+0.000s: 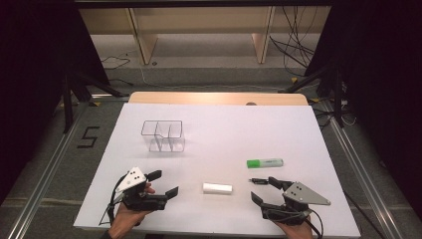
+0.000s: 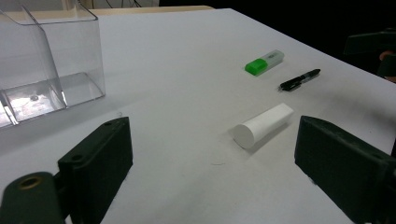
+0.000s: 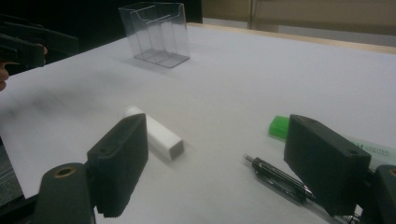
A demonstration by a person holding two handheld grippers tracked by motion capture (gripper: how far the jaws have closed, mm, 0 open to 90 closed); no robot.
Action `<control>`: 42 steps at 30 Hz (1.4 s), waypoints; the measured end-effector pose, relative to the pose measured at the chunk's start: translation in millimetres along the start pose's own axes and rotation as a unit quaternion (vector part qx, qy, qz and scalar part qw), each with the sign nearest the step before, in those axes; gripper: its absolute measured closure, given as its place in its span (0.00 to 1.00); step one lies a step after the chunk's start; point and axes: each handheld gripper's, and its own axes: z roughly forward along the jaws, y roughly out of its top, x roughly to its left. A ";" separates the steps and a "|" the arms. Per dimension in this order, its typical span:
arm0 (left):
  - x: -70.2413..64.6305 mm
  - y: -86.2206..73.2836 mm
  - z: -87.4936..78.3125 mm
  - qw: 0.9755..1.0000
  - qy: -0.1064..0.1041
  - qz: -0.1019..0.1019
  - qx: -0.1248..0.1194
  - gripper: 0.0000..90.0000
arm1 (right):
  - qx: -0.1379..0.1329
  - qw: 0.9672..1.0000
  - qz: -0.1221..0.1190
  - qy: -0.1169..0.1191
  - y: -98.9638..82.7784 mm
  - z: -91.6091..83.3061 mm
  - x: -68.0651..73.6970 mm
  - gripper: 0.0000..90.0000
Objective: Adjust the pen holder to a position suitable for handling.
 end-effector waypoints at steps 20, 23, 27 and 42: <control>10.6 7.2 4.2 0.999 0.028 -0.017 -0.002 0.13 | -0.006 1.000 0.006 -0.002 -1.7 -2.4 -4.0 0.26; 16.3 10.8 5.7 0.999 0.032 -0.028 -0.004 0.14 | -0.007 1.000 0.007 -0.003 -1.7 -2.0 -4.5 0.26; 21.9 14.8 7.1 0.999 0.048 -0.019 0.003 0.14 | -0.012 1.000 0.002 -0.006 0.4 -0.6 -2.5 0.26; 44.5 32.9 11.5 0.995 0.096 -0.031 0.009 0.14 | -0.006 1.000 0.000 -0.008 -0.7 -0.4 -2.4 0.26</control>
